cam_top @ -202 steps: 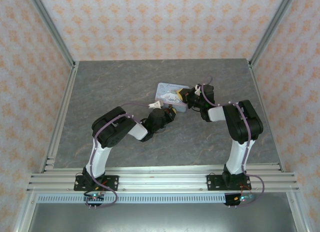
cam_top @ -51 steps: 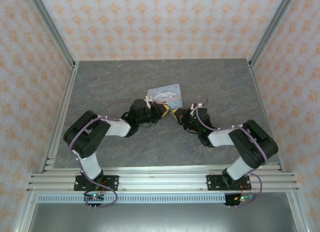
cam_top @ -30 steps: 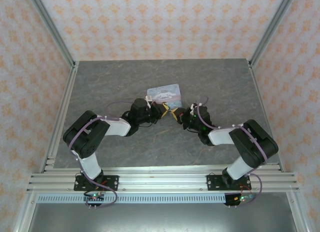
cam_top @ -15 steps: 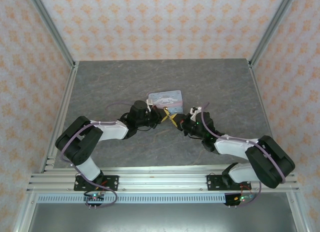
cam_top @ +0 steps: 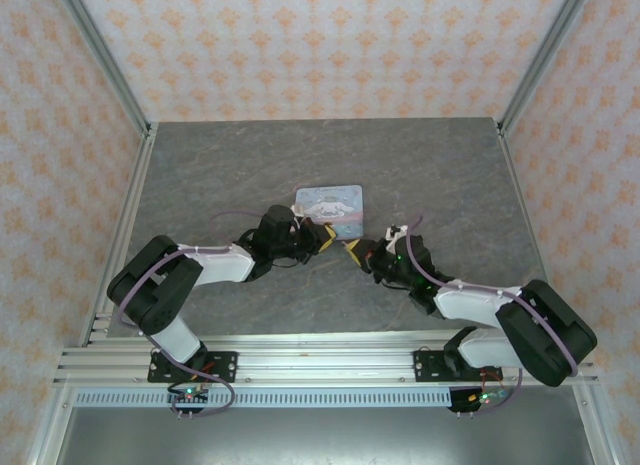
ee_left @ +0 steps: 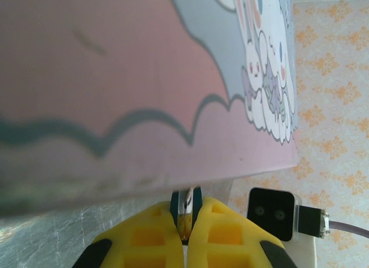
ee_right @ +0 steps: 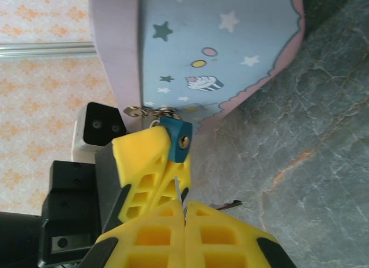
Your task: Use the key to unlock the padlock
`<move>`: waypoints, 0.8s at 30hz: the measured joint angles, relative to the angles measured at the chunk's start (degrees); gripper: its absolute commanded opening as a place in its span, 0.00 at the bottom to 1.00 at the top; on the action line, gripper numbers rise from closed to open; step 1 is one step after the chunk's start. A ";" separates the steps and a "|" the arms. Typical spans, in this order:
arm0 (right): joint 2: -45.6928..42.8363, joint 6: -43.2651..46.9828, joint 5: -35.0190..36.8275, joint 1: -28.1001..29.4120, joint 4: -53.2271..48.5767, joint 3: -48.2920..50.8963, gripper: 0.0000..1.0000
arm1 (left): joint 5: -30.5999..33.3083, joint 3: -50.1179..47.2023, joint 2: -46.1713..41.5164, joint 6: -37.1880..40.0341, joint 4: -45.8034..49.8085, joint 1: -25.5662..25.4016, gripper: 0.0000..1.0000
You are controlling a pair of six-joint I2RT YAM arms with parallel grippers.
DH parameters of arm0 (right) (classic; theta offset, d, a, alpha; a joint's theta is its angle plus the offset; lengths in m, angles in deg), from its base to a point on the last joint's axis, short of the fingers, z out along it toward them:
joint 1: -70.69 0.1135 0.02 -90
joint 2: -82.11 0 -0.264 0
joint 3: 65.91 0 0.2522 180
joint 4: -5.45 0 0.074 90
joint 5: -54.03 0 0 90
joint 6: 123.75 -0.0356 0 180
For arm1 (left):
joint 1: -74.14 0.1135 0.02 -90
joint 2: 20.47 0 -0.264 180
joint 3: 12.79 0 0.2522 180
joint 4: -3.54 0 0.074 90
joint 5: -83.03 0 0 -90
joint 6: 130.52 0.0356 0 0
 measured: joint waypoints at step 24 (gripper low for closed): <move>9.53 -0.20 -0.42 0.00 10.73 0.55 0.00 | -0.79 0.00 -0.55 0.02 -0.07 0.00 0.00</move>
